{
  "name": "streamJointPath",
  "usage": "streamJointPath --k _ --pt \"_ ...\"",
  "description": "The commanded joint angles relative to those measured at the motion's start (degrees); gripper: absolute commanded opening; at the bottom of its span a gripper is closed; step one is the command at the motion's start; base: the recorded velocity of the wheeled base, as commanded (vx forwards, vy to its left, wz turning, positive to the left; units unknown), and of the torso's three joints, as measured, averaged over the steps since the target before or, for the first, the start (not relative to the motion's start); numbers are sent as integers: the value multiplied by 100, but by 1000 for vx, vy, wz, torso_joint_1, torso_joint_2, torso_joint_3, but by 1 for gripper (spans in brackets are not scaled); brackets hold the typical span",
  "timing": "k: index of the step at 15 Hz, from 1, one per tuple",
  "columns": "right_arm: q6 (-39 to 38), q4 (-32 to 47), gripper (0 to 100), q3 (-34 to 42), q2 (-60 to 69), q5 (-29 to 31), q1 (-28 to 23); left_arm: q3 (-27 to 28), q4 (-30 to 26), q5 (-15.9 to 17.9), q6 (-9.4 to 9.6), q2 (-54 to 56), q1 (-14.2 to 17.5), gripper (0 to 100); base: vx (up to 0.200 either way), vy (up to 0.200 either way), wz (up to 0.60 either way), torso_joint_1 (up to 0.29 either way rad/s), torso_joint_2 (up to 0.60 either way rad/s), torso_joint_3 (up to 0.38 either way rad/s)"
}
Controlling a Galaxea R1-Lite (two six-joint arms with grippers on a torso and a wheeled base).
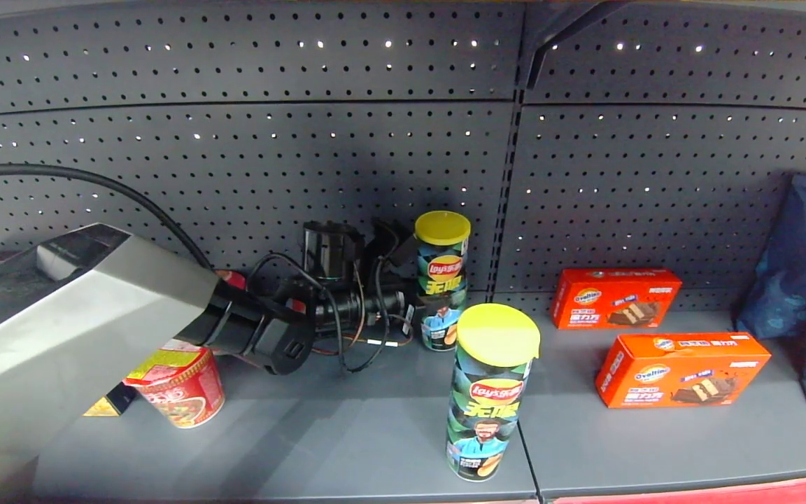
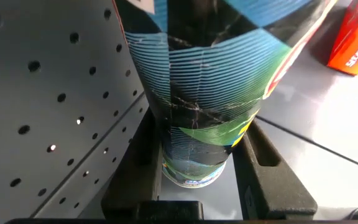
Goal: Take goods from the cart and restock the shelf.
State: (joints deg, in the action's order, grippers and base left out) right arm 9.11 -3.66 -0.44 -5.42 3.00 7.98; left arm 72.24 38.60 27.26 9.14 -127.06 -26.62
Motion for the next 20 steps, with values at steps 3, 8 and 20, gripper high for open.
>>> streamJointPath --k 3,8,20 --pt "3 -3 100 0 -11 -1 1 27 8 -1 17 -64 8 0 0 0 0 0 0 0" --pt "3 -3 100 0 -11 -1 1 80 16 -1 53 -222 -9 100 0 0 0 0 0 0" --pt "-111 5 100 -9 -11 -1 1 -764 96 -186 299 674 131 100 0 0 0 0 0 0"
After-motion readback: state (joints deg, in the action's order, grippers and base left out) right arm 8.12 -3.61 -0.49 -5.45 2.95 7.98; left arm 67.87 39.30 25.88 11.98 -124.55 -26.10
